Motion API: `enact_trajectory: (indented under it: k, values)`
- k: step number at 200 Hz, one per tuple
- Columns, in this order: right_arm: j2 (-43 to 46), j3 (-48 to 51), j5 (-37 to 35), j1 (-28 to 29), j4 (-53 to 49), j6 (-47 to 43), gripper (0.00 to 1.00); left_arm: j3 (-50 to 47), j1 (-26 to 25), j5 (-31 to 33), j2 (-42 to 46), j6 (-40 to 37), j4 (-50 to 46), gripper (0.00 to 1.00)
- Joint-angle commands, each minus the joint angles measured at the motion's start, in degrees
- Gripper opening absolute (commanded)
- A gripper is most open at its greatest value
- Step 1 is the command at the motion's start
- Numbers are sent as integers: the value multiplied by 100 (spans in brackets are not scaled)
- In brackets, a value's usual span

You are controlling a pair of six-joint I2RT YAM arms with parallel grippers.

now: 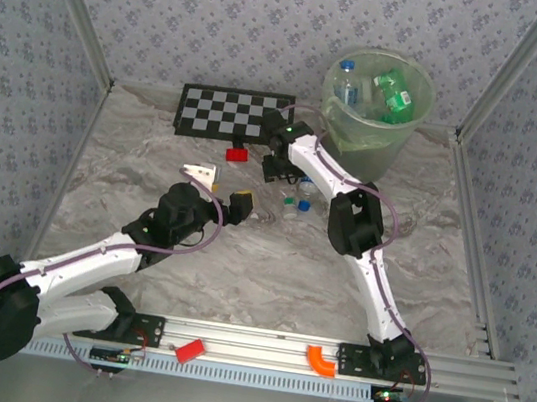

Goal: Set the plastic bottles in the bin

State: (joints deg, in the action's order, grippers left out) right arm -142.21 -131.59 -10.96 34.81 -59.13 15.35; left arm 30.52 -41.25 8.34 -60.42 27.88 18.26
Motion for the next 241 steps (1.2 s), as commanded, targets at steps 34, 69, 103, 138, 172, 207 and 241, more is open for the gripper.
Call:
enact_trajectory:
  k: [34,69,103,138,172,207,241]
  values:
    - [848,499,-144,175,478,-65,59,28,8,24,31,-90,257,100]
    - [1489,874,-31,206,799,98,59,15,11,37,50,-90,262,100]
    - [2124,976,-31,319,801,6,59,-60,1,79,141,-120,347,100]
    - [2934,1144,-26,354,982,-129,59,-117,-11,101,187,-151,441,100]
    - [3604,1119,112,186,1041,-143,58,-109,-75,81,156,-204,490,100]
    - [4077,1066,451,-321,1193,56,56,-58,-151,-44,149,-186,491,100]
    - [4323,962,637,-858,1377,192,55,98,-251,-227,121,-260,433,100]
